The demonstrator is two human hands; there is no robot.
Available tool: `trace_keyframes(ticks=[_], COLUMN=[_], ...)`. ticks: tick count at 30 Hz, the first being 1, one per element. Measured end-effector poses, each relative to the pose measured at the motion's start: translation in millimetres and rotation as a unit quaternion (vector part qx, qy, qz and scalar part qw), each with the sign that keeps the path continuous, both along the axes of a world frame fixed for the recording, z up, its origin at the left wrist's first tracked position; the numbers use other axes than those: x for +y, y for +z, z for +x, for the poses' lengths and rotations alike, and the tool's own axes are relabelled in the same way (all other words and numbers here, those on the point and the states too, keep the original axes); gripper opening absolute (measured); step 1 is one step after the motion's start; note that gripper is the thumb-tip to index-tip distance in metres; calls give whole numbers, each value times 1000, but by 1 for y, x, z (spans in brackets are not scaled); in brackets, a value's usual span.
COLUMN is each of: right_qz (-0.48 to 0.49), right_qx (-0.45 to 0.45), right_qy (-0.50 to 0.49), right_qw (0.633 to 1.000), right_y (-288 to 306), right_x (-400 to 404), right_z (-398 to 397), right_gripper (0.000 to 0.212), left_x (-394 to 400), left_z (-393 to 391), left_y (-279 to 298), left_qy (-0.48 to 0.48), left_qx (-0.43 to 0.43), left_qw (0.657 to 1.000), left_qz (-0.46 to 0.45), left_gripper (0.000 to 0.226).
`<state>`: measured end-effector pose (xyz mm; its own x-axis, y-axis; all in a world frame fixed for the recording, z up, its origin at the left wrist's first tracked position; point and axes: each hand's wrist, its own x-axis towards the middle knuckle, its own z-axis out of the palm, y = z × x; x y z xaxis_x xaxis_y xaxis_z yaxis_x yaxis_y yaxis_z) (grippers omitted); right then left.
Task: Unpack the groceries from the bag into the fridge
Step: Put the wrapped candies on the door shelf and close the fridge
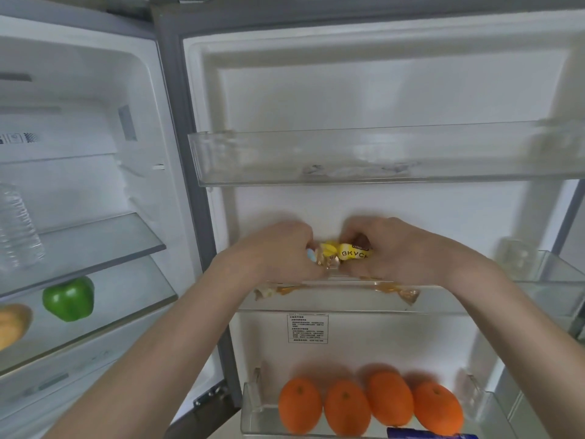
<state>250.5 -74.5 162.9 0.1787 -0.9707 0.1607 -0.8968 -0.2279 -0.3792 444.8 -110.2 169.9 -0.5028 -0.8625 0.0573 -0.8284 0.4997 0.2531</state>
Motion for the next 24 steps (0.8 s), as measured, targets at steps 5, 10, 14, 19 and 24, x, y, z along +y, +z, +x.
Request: trace_keyframes(ticks=[5, 10, 14, 19, 24], right_qz=[7, -56, -139, -314, -379], right_qx=[-74, -102, -14, 44, 99], right_qy=[4, -27, -61, -69, -71], right_qw=[997, 993, 988, 946, 917], right_y=[-1, 4, -6, -52, -81], right_x=[4, 30, 60, 77, 85], right_z=[-6, -10, -2, -7, -23], right_gripper=[32, 31, 39, 50, 66], left_x=[6, 24, 52, 80, 102], left_z=[7, 12, 9, -2, -23], left_y=[3, 4, -3, -41, -65], left_qy=[16, 37, 46, 23, 1], left_qx=[31, 73, 72, 81, 101], left_qw=[999, 996, 991, 951, 939], left_qz=[20, 35, -107, -297, -328], left_gripper=[68, 62, 49, 44, 52])
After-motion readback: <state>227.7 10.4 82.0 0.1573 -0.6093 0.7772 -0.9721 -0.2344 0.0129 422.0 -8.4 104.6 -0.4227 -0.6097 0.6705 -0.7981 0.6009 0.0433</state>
